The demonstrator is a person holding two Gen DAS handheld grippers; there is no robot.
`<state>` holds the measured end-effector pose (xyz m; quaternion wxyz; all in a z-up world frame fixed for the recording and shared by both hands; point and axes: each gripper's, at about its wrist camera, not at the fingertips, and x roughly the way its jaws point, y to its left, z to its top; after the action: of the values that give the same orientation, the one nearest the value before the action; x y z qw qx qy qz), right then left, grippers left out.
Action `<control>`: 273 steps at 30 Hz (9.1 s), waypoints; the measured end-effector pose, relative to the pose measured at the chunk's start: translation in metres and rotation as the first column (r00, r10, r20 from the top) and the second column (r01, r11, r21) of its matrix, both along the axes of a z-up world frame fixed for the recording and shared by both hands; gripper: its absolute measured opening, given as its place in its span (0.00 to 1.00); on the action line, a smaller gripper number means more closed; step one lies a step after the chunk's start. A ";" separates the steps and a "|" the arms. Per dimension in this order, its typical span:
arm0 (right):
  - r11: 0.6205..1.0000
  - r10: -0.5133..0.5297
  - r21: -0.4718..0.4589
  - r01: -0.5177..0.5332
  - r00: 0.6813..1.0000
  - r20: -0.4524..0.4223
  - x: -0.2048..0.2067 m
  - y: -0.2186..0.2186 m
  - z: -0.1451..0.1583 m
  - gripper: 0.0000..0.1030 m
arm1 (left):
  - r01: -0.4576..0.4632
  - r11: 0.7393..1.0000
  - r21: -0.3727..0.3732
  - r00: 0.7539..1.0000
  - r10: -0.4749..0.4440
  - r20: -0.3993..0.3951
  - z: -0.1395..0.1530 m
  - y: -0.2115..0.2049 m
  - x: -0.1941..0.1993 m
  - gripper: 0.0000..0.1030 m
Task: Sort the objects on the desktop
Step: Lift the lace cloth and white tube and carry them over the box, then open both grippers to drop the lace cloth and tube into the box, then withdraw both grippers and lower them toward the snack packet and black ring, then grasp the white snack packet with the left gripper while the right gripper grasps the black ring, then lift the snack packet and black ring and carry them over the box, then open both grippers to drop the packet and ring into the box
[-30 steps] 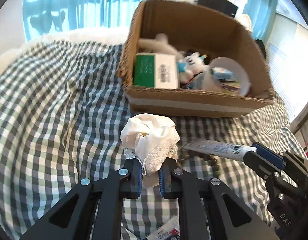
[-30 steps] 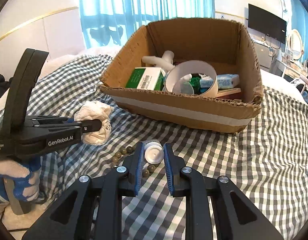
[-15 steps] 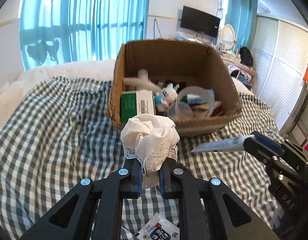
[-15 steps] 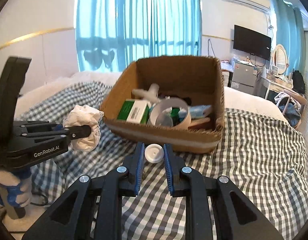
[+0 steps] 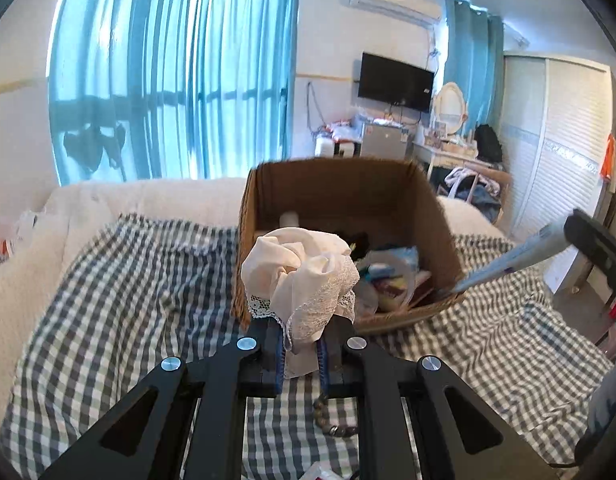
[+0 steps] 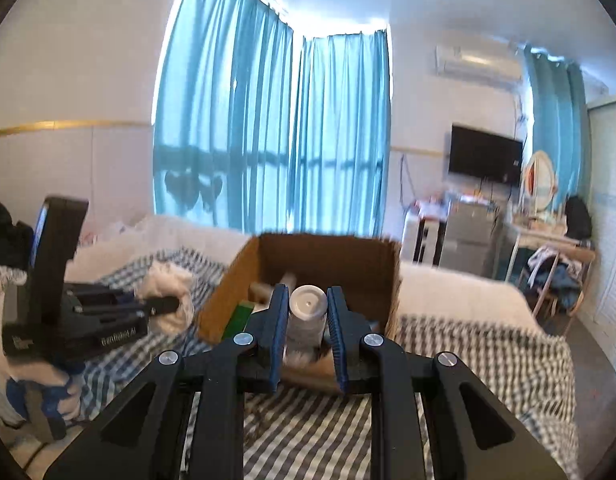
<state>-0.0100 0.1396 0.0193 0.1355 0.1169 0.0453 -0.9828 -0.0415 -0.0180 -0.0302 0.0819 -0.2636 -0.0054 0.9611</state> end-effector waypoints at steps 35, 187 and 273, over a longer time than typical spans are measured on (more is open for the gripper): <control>0.995 -0.056 -0.093 0.041 0.985 -0.163 -0.097 -0.001 0.042 0.18 | 0.090 0.995 0.035 0.979 -0.082 -0.189 0.064 0.029 -0.091 0.12; 1.000 0.029 -0.020 -0.024 0.933 0.359 -0.012 -0.009 -0.095 0.03 | 0.090 0.991 0.103 0.873 -0.129 0.470 -0.097 -0.004 0.026 0.09; 0.999 0.034 0.002 -0.038 0.932 0.361 -0.227 0.013 -0.082 0.26 | 0.093 0.996 -0.006 0.989 -0.092 0.116 -0.043 0.032 -0.195 0.69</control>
<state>-0.2365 0.1529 -0.0624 0.1589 0.2950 0.0263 -0.9418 -0.2360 0.0140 -0.0735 0.1244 -0.3191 0.0076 0.9395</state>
